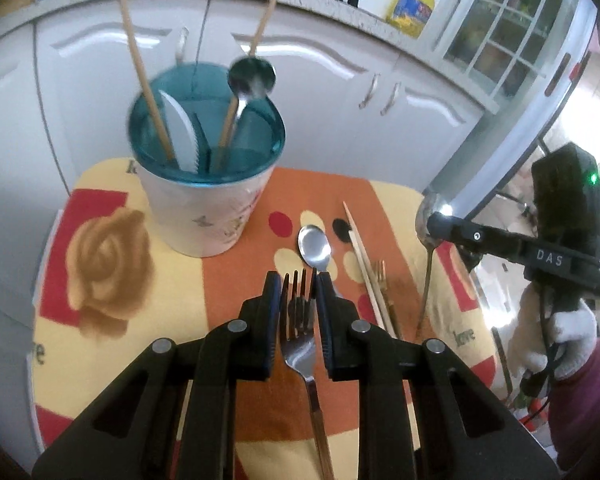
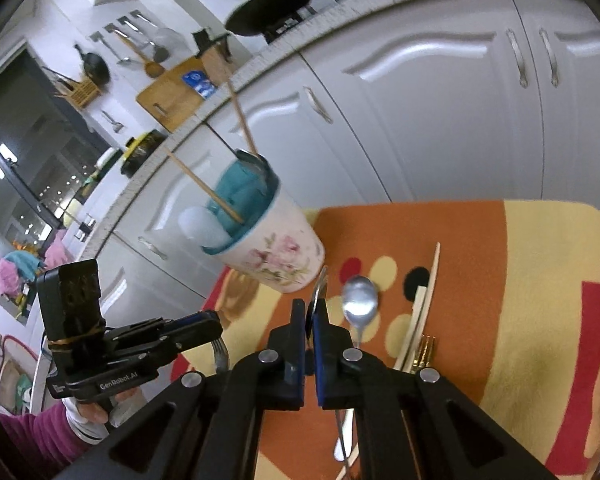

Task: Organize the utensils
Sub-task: 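Lift the fork and spoon and lower both into the floral cup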

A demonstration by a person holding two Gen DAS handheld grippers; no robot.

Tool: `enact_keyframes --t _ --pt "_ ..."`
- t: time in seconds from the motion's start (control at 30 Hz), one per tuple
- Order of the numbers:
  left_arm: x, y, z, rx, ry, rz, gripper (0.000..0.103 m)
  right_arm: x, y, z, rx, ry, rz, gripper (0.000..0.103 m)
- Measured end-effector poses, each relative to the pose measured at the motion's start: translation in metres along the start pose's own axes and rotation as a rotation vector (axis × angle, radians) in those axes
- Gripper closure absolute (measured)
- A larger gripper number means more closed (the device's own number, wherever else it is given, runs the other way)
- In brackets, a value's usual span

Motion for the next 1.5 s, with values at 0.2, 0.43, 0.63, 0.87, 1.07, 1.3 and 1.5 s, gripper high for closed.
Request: enact_keyframes --t 0.2,0.43,0.63,0.87,1.07,1.3,1.5 --pt "-0.01 0.029 0.005 -0.05 -0.011 0.007 0.089 0.018 0.014 0.006 -0.037 0.036 0.006 0.1" --pt "-0.016 0.047 0.008 -0.072 -0.022 0.037 0.102 0.031 0.024 0.013 -0.068 0.066 0.009 0.1" --pt "-0.017 0.054 0.01 -0.075 -0.006 0.042 0.102 0.041 0.032 0.02 -0.097 0.079 0.017 0.101" --pt "-0.019 0.099 0.045 -0.166 -0.008 0.04 0.102 0.061 0.045 0.046 -0.145 0.111 0.036 0.101" --pt "-0.01 0.139 0.098 -0.282 -0.021 0.103 0.101 0.086 0.048 0.08 -0.186 0.159 0.052 0.101" --pt "0.015 0.164 0.158 -0.379 -0.028 0.214 0.101 0.115 0.047 0.123 -0.225 0.198 0.097 0.101" --pt "0.045 0.154 0.188 -0.419 -0.005 0.339 0.102 0.125 0.021 0.143 -0.218 0.209 0.109 0.101"
Point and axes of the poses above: each gripper's, at about its wrist camera, not at the fingertips, and y roughly against the way its jaws point, x to its left, z to its top, the point moved 7 cm from there along -y, roughly the way its jaws point, and after that the axes turned 3 degrees about x, right-handed, at the moved point
